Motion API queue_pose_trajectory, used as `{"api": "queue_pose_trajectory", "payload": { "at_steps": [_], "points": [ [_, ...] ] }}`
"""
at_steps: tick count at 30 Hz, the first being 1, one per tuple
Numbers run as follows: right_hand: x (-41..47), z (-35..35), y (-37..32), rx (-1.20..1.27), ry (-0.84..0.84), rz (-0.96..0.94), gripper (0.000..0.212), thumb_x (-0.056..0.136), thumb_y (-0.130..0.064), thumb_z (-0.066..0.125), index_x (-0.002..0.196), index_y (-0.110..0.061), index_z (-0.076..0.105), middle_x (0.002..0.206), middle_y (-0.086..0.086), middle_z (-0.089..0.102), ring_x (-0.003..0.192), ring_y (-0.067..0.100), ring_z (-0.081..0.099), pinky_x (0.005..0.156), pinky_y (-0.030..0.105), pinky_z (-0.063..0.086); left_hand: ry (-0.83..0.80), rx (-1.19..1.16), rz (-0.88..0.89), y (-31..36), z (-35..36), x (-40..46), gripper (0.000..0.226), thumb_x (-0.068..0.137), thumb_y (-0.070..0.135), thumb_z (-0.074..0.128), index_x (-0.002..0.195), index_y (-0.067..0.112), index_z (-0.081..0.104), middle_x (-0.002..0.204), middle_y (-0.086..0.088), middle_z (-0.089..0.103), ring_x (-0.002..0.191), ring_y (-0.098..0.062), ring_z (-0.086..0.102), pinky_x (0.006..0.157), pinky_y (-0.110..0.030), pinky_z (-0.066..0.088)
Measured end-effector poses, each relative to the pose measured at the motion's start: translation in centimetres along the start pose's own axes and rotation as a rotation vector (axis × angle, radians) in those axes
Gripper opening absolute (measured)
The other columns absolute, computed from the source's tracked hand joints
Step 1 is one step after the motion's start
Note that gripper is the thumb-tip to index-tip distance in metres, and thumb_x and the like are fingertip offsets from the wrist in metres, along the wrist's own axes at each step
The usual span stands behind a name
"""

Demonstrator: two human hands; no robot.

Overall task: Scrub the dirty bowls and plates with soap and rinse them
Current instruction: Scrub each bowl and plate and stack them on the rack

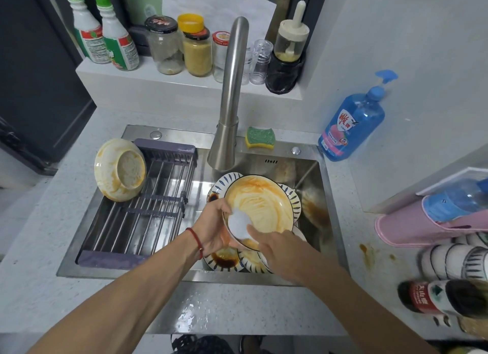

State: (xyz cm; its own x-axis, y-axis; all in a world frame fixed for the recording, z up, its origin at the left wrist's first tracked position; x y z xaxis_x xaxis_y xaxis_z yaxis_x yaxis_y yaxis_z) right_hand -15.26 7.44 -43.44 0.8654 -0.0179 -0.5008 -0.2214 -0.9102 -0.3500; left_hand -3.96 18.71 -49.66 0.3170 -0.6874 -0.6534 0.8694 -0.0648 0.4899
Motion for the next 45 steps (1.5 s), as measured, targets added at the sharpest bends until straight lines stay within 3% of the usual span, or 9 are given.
{"api": "queue_pose_trajectory", "payload": {
  "at_steps": [6, 10, 14, 20, 26, 32, 36, 39, 45],
  "points": [
    [-0.9, -0.2, 6.8, -0.175, 0.003, 0.278, 0.062, 0.098, -0.011, 0.036, 0.155, -0.033, 0.026, 0.084, -0.004, 0.054, 0.071, 0.013, 0.059, 0.061, 0.033, 0.05, 0.114, 0.12, 0.033, 0.1, 0.0, -0.2, 0.079, 0.07, -0.002, 0.047, 0.147, 0.015, 0.04, 0.137, -0.024, 0.061, 0.112, -0.052, 0.066, 0.06, -0.066, 0.06],
    [1.3, -1.8, 4.7, -0.148, 0.282, 0.377, 0.067, 0.102, -0.011, 0.037, 0.161, -0.031, 0.011, 0.074, -0.002, 0.053, 0.057, 0.01, 0.048, 0.049, 0.027, 0.036, 0.071, 0.162, 0.023, 0.3, 2.5, -0.6, 0.054, 0.08, -0.015, 0.033, 0.123, 0.008, 0.055, 0.109, -0.017, 0.071, 0.097, -0.049, 0.072, 0.051, -0.059, 0.061],
    [2.9, -1.5, 1.1, -0.116, 0.341, 0.275, 0.07, 0.102, -0.013, 0.036, 0.161, -0.036, 0.006, 0.079, 0.004, 0.058, 0.062, 0.019, 0.049, 0.056, 0.035, 0.038, 0.025, 0.184, 0.017, 0.6, 3.0, -0.8, 0.056, 0.078, -0.018, 0.031, 0.121, 0.004, 0.059, 0.09, -0.013, 0.075, 0.086, -0.041, 0.075, 0.069, -0.067, 0.059],
    [1.9, -3.4, 4.4, -0.34, 0.294, 0.339, 0.072, 0.099, -0.008, 0.038, 0.163, -0.028, 0.012, 0.077, -0.002, 0.052, 0.054, 0.011, 0.043, 0.047, 0.028, 0.03, 0.018, 0.184, -0.004, 0.8, 1.7, -1.2, 0.061, 0.081, -0.017, 0.036, 0.131, 0.014, 0.052, 0.132, -0.023, 0.058, 0.111, -0.058, 0.063, 0.059, -0.06, 0.062],
    [2.8, -1.2, 1.4, -0.183, 0.316, 0.235, 0.072, 0.099, -0.01, 0.04, 0.161, -0.032, 0.01, 0.073, 0.0, 0.057, 0.059, 0.016, 0.051, 0.052, 0.032, 0.037, -0.051, 0.19, -0.023, 0.6, 1.9, -1.4, 0.062, 0.08, -0.018, 0.034, 0.13, 0.01, 0.057, 0.126, -0.026, 0.067, 0.109, -0.055, 0.067, 0.07, -0.069, 0.059],
    [0.8, -2.3, 4.5, -0.338, 0.261, 0.351, 0.066, 0.103, -0.01, 0.036, 0.163, -0.022, 0.011, 0.07, -0.005, 0.039, 0.051, 0.008, 0.038, 0.044, 0.024, 0.027, 0.0, 0.111, 0.077, 1.0, 1.1, -0.9, 0.076, 0.081, -0.021, 0.032, 0.141, 0.022, 0.048, 0.137, -0.023, 0.053, 0.119, -0.057, 0.058, 0.057, -0.06, 0.061],
    [-0.4, -0.4, 4.7, -0.231, 0.098, 0.299, 0.062, 0.103, -0.012, 0.036, 0.161, -0.028, 0.02, 0.092, 0.001, 0.055, 0.078, 0.018, 0.057, 0.064, 0.03, 0.041, 0.053, 0.116, 0.173, 1.2, 0.4, -0.1, 0.08, 0.078, -0.022, 0.038, 0.142, 0.025, 0.047, 0.134, -0.021, 0.057, 0.114, -0.05, 0.064, 0.059, -0.064, 0.06],
    [-1.4, 1.0, 2.8, -0.001, -0.067, 0.14, 0.053, 0.11, -0.018, 0.03, 0.162, -0.029, 0.021, 0.131, 0.008, 0.058, 0.1, 0.019, 0.058, 0.08, 0.029, 0.045, 0.101, 0.084, 0.181, 1.0, 0.0, 0.0, 0.051, 0.097, -0.008, 0.054, 0.139, 0.021, 0.049, 0.131, -0.019, 0.066, 0.11, -0.046, 0.07, 0.063, -0.069, 0.059],
    [0.8, -1.3, 6.2, -0.075, 0.117, 0.329, 0.058, 0.106, -0.015, 0.032, 0.161, -0.029, 0.02, 0.109, 0.004, 0.064, 0.086, 0.017, 0.059, 0.074, 0.035, 0.054, 0.07, 0.063, 0.133, 0.3, 0.1, -0.1, 0.035, 0.107, 0.028, 0.053, 0.14, 0.016, 0.049, 0.128, -0.018, 0.071, 0.112, -0.045, 0.07, 0.069, -0.071, 0.055]
  ]
}}
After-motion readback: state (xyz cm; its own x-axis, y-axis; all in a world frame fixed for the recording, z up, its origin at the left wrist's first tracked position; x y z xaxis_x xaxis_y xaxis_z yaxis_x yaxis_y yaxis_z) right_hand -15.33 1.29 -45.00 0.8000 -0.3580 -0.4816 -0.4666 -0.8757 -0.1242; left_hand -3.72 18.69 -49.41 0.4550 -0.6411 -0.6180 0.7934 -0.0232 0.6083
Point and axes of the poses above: each hand's wrist, its own x-axis towards the middle knuckle, its own z-axis out of the palm, y = z × x, the point moved 4 cm from there along x, towards the middle knuckle
